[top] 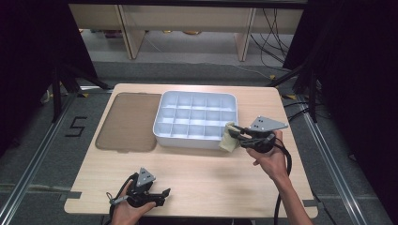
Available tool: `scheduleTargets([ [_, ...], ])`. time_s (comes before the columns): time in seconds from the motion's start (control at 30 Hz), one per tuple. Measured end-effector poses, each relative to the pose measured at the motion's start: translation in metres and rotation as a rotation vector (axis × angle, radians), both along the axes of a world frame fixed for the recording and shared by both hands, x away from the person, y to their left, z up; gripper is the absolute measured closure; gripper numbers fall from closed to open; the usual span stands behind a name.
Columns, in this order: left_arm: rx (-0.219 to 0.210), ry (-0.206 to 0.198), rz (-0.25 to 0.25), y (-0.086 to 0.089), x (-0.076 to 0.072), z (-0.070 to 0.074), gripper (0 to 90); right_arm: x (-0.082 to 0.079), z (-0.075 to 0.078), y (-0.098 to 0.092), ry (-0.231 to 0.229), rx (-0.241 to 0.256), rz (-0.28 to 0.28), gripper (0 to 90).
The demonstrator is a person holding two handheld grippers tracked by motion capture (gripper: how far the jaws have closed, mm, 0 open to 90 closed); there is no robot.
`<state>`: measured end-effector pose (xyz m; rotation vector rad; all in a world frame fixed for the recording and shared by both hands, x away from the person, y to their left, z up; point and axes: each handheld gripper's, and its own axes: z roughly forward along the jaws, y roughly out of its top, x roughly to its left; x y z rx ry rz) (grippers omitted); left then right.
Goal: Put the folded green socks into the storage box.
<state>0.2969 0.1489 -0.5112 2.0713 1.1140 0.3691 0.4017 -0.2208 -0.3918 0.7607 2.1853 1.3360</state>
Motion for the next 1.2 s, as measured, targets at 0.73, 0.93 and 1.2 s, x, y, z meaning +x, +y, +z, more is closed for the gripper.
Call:
scheduleTargets([
  [0.73, -0.012, -0.007, 0.012, -0.001, 0.0, 0.002, 21.9, 0.047, -0.003, -0.005, 0.024, -0.121, -0.082, 76.8],
  [0.93, -0.009, -0.013, 0.008, 0.0, 0.0, 0.004, 21.9, 0.058, -0.001, 0.003, 0.024, -0.143, -0.092, 76.8],
  [1.2, -0.007, -0.016, 0.026, 0.001, 0.001, 0.003, 21.9, 0.069, -0.01, 0.013, 0.025, -0.2, -0.097, 76.8],
])
